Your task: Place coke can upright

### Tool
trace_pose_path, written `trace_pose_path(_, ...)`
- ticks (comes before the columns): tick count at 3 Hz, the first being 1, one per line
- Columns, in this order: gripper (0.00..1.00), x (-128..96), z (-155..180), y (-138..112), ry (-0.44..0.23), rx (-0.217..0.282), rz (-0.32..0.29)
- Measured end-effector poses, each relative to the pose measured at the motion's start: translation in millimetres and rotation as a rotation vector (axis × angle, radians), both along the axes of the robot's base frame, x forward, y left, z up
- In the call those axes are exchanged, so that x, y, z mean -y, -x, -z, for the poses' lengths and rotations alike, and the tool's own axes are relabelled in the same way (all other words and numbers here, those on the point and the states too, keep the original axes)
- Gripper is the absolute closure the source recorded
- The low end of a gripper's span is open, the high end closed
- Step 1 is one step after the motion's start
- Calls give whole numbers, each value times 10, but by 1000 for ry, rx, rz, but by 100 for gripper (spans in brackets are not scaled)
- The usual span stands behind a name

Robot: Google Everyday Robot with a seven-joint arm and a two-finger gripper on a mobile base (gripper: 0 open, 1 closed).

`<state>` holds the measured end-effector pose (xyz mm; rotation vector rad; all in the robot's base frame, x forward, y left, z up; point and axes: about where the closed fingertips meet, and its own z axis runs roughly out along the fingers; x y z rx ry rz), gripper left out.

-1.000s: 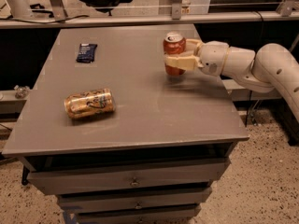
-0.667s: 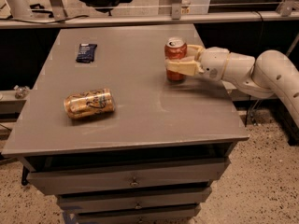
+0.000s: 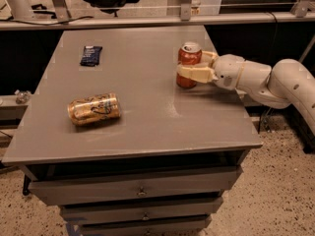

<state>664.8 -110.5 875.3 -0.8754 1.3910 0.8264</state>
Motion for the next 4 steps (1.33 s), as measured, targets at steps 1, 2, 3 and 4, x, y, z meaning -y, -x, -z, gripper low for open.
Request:
trace_pose_path(1, 36, 11, -2, 5, 0, -5, 1)
trace_pose_path(2, 13, 11, -4, 5, 0, -5, 1)
trace_pose_path(3, 0, 105, -20, 75, 14, -20, 2)
trace_pose_path(4, 0, 332, -66, 223, 37, -27, 29)
